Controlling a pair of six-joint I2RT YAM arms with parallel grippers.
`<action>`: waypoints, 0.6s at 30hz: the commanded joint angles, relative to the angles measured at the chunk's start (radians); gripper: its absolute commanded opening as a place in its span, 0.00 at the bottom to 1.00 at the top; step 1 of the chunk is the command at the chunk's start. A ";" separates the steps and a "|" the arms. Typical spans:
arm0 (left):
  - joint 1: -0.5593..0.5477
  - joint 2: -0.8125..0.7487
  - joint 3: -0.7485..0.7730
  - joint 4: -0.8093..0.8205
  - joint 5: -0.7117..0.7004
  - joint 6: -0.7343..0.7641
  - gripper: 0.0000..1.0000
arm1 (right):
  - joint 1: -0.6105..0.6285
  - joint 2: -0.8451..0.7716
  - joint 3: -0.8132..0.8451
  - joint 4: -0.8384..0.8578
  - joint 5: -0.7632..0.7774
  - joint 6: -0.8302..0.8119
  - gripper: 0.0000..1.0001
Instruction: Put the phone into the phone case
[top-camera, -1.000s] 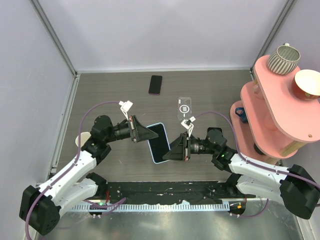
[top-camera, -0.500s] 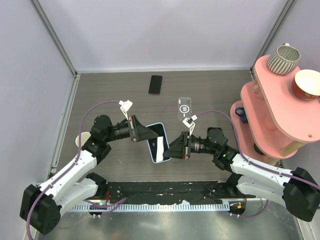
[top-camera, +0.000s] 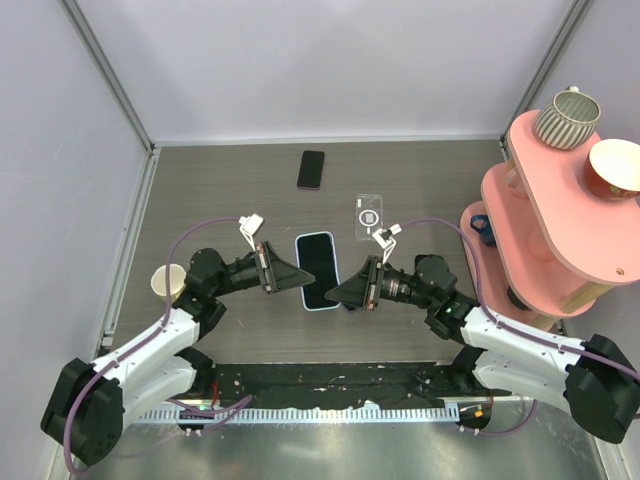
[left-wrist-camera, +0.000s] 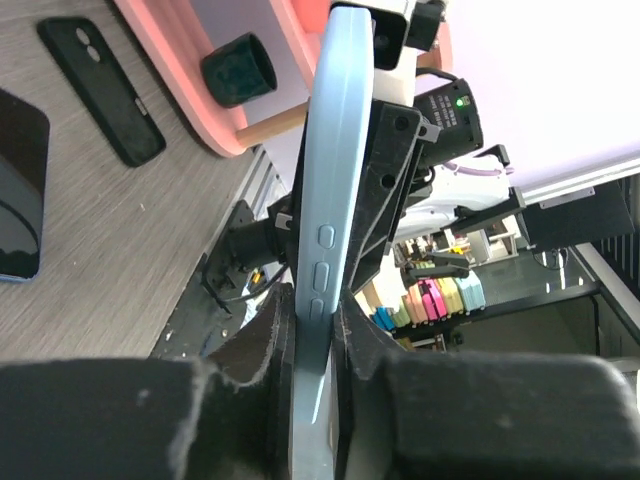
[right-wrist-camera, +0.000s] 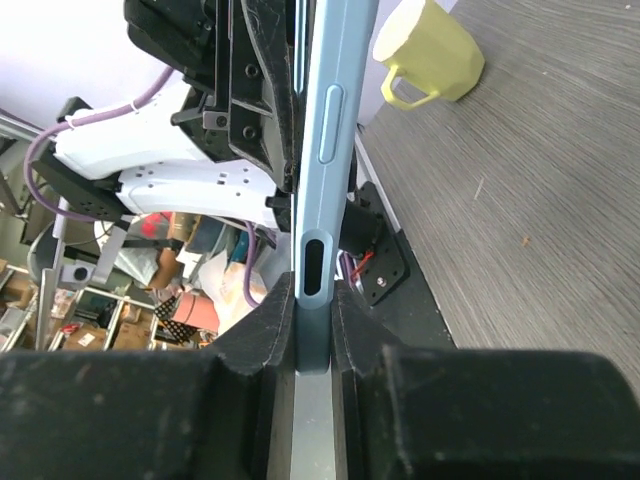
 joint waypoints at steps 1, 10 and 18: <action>-0.001 -0.037 0.015 0.106 -0.005 -0.018 0.04 | -0.001 -0.003 0.048 0.125 0.002 0.000 0.16; -0.001 -0.087 0.020 0.040 0.048 0.016 0.00 | -0.031 -0.037 0.206 -0.142 0.125 -0.037 0.74; -0.001 -0.138 0.018 -0.048 0.059 0.064 0.00 | -0.157 0.072 0.362 -0.223 0.087 -0.050 0.51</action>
